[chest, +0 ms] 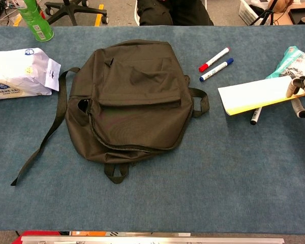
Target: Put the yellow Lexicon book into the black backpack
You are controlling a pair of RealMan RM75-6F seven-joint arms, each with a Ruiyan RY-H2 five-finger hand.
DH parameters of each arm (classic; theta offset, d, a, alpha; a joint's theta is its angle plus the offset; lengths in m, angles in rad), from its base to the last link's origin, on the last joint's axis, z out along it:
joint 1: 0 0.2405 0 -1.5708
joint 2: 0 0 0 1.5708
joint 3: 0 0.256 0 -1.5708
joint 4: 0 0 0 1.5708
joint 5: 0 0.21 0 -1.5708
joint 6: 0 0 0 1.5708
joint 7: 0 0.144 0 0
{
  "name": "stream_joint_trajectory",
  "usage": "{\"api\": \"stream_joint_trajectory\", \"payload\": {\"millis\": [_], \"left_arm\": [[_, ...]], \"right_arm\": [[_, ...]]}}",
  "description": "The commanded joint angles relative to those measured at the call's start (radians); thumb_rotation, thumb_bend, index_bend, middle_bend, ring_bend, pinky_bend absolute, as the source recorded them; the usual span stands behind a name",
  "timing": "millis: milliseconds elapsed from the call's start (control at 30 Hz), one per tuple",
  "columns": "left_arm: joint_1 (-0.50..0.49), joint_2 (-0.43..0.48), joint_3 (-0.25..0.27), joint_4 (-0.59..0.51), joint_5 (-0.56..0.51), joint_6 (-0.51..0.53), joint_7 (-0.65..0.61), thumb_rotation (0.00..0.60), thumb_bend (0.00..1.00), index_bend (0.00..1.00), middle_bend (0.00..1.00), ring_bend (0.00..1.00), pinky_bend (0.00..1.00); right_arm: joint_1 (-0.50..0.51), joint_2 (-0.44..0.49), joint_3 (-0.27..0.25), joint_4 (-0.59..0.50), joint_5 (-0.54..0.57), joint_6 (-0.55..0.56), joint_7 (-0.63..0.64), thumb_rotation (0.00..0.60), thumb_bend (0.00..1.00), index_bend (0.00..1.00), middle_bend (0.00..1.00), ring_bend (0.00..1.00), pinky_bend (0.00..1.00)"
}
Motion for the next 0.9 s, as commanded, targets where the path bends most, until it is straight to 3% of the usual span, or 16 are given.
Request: {"api": "stream_joint_trajectory", "payload": {"millis": [33, 433, 900], "left_arm": [[-0.002, 0.004, 0.0, -0.004, -0.002, -0.003, 0.001, 0.6, 0.18, 0.19, 0.2, 0.2, 0.18], [-0.016, 0.019, -0.002, -0.026, -0.007, -0.024, 0.018, 0.6, 0.18, 0.19, 0.2, 0.2, 0.18], [-0.05, 0.048, -0.011, -0.058, -0.011, -0.063, 0.044, 0.6, 0.18, 0.18, 0.19, 0.2, 0.18]], "right_arm": [[0.009, -0.009, 0.009, 0.015, -0.014, 0.013, 0.021, 0.6, 0.39, 0.63, 0.51, 0.33, 0.37], [0.054, -0.064, 0.028, 0.156, -0.133, 0.128, 0.191, 0.6, 0.36, 0.81, 0.68, 0.5, 0.54], [0.104, -0.056, 0.057, 0.248, -0.209, 0.235, 0.303, 0.6, 0.36, 0.84, 0.71, 0.53, 0.57]]}}
